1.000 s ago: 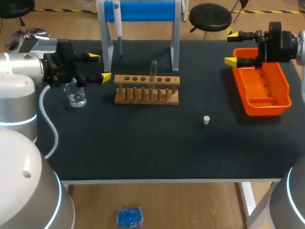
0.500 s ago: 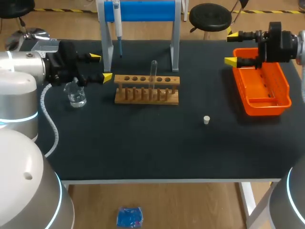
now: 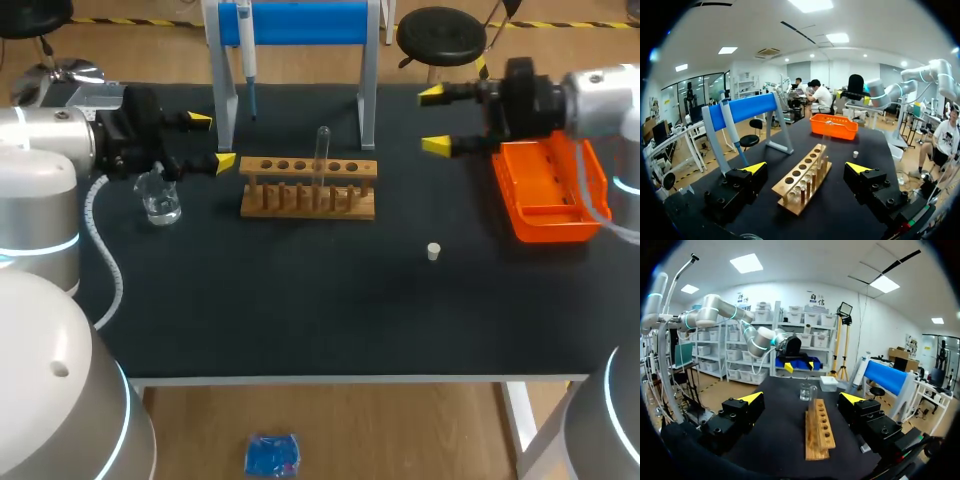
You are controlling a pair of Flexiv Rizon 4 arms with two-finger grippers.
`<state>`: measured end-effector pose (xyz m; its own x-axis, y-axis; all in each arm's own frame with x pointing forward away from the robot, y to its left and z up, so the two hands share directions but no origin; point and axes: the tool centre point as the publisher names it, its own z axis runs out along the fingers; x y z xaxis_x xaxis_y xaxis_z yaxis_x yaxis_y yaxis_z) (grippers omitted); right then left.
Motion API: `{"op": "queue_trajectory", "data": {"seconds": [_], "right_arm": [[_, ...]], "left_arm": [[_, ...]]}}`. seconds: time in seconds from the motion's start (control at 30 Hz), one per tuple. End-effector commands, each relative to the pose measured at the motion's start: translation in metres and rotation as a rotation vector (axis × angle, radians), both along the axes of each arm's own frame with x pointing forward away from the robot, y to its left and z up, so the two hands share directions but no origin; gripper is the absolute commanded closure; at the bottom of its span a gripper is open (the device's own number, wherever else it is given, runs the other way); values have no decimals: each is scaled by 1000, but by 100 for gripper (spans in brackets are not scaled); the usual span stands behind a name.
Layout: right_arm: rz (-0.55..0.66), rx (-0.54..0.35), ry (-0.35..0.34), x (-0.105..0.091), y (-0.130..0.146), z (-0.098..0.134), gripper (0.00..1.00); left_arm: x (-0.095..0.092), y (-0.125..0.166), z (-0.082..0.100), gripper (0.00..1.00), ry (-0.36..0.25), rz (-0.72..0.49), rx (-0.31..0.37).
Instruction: Invert the test tube, pick up the pipette, mount the tip to pipette, aspirate from beaker and dispense into the tube, eject the tip, return the pipette, and cap with the stopper.
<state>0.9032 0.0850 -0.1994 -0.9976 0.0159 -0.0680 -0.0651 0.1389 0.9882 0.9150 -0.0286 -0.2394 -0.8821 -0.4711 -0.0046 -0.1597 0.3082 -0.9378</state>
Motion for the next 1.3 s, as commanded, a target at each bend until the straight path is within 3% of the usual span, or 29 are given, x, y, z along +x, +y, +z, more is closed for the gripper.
{"op": "queue_trajectory", "data": {"seconds": [0.03,0.47,0.77,1.1,1.17,1.3], "right_arm": [[83,1,16,24,44,-16,0],[166,64,39,24,118,-53,0],[186,122,63,15,141,-71,0],[173,130,83,20,152,-80,0],[164,130,86,22,152,-80,53],[158,131,93,23,151,-82,80]], "left_arm": [[1,0,-1,0,-1,-1,-1],[1,0,-1,0,-1,-1,-1],[1,0,-1,0,-1,-1,-1],[1,0,-1,0,-1,-1,-1],[1,0,-1,0,-1,-1,-1],[1,0,-1,0,-1,-1,-1]]}}
